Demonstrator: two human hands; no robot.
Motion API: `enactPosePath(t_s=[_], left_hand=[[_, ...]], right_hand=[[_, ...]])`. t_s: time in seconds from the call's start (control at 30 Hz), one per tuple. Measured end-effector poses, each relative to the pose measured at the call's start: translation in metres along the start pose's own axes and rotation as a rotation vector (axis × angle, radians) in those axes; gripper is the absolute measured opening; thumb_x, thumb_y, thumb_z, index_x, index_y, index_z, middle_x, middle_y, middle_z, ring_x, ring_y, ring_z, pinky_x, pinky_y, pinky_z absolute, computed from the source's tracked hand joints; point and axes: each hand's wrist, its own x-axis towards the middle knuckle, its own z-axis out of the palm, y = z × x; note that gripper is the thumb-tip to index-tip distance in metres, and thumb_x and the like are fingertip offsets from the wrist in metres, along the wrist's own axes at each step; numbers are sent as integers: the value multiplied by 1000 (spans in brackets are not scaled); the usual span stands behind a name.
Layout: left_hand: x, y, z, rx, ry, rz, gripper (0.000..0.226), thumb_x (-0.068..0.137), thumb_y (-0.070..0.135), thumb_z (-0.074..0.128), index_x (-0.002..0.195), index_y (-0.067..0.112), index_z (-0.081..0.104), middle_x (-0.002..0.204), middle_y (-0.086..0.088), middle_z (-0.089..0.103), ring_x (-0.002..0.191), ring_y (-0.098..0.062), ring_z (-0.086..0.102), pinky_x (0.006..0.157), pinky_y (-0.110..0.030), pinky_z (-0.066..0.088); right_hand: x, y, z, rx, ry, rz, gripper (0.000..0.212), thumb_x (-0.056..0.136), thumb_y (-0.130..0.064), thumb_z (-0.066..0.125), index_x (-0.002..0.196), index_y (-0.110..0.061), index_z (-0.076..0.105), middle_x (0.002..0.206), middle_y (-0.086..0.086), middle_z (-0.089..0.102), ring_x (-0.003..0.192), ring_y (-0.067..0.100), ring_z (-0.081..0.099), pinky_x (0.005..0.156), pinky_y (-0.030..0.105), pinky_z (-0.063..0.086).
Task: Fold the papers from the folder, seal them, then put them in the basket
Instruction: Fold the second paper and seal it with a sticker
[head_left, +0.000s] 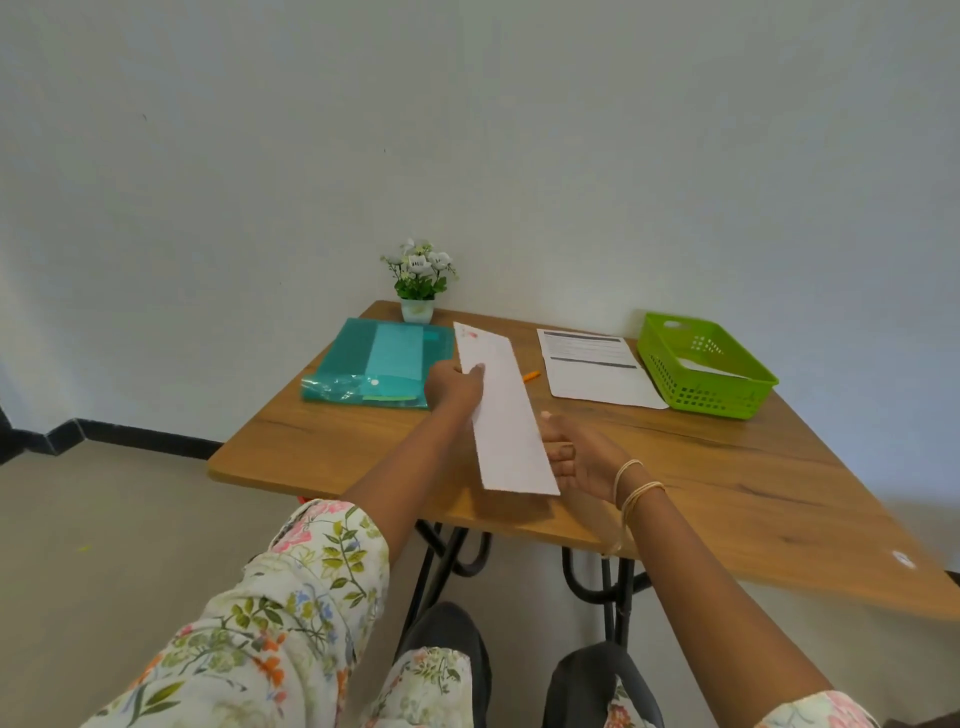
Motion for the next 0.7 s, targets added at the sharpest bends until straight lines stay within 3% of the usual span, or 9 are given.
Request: enactPosePath(t_s=[0.1, 0.2, 0.27, 0.33, 0.4, 0.47, 0.53, 0.63, 0.7], left_hand=[[3, 3, 0, -131, 70, -57, 18, 94, 25, 60, 98, 7, 58, 110, -12, 66, 93, -27, 66, 78, -37, 58], [3, 0, 1, -192, 118, -100, 24, 96, 26, 58, 111, 7, 58, 115, -10, 64, 97, -26, 66, 79, -35, 58], [5, -1, 3, -205, 85, -126, 27, 97, 27, 55, 116, 9, 56, 116, -8, 63, 97, -25, 65, 77, -32, 57], [2, 2, 2, -171, -38, -166, 27, 97, 28, 53, 116, 9, 54, 113, -10, 63, 94, -25, 64, 75, -32, 56], [-5, 7, -2, -109, -261, -245, 30, 95, 30, 55, 117, 9, 51, 107, -11, 62, 95, -28, 62, 81, -37, 56], [-12, 14, -6, -151, -502, -336, 32, 94, 31, 58, 116, 10, 49, 108, -13, 60, 101, -32, 61, 84, -43, 56], [-16, 21, -7, -325, -645, -405, 30, 93, 24, 61, 115, 7, 50, 115, -16, 61, 105, -33, 62, 75, -42, 59], [-15, 29, 4, -524, -628, -451, 17, 94, 7, 58, 107, -3, 52, 120, -17, 62, 113, -30, 62, 56, -31, 59], [-13, 34, 17, -487, -600, -420, 3, 95, -1, 53, 95, -4, 52, 105, -16, 64, 102, -28, 65, 52, -26, 56]], right_hand=[[-3, -12, -1, 160, -58, 81, 39, 89, -32, 64, 117, -8, 52, 109, 16, 61, 103, 30, 63, 67, 34, 59], [-7, -23, 4, 159, -69, 104, 33, 89, -10, 64, 119, -5, 50, 118, 17, 61, 103, 31, 64, 59, 33, 61], [-7, -29, 7, 92, -31, 51, 33, 90, 0, 60, 121, -3, 50, 118, 16, 61, 107, 31, 63, 64, 36, 61], [-5, -34, 9, 86, 13, -20, 32, 90, 5, 56, 121, 0, 50, 110, 14, 62, 112, 33, 60, 80, 43, 59], [-2, -40, 8, 102, 83, -103, 35, 90, 9, 53, 124, 4, 50, 103, 14, 61, 114, 36, 58, 93, 50, 51], [2, -47, 6, 139, 157, -176, 38, 90, 12, 51, 127, 8, 49, 109, 19, 61, 107, 36, 58, 96, 52, 48], [5, -54, 4, 203, 206, -223, 38, 89, 15, 49, 127, 10, 48, 115, 22, 58, 102, 35, 58, 90, 48, 51], [8, -65, 1, 275, 265, -258, 34, 90, 17, 47, 124, 12, 49, 115, 21, 55, 99, 34, 57, 82, 44, 53], [12, -69, -4, 281, 303, -269, 34, 90, 15, 47, 123, 10, 50, 116, 20, 56, 99, 34, 58, 75, 42, 57]])
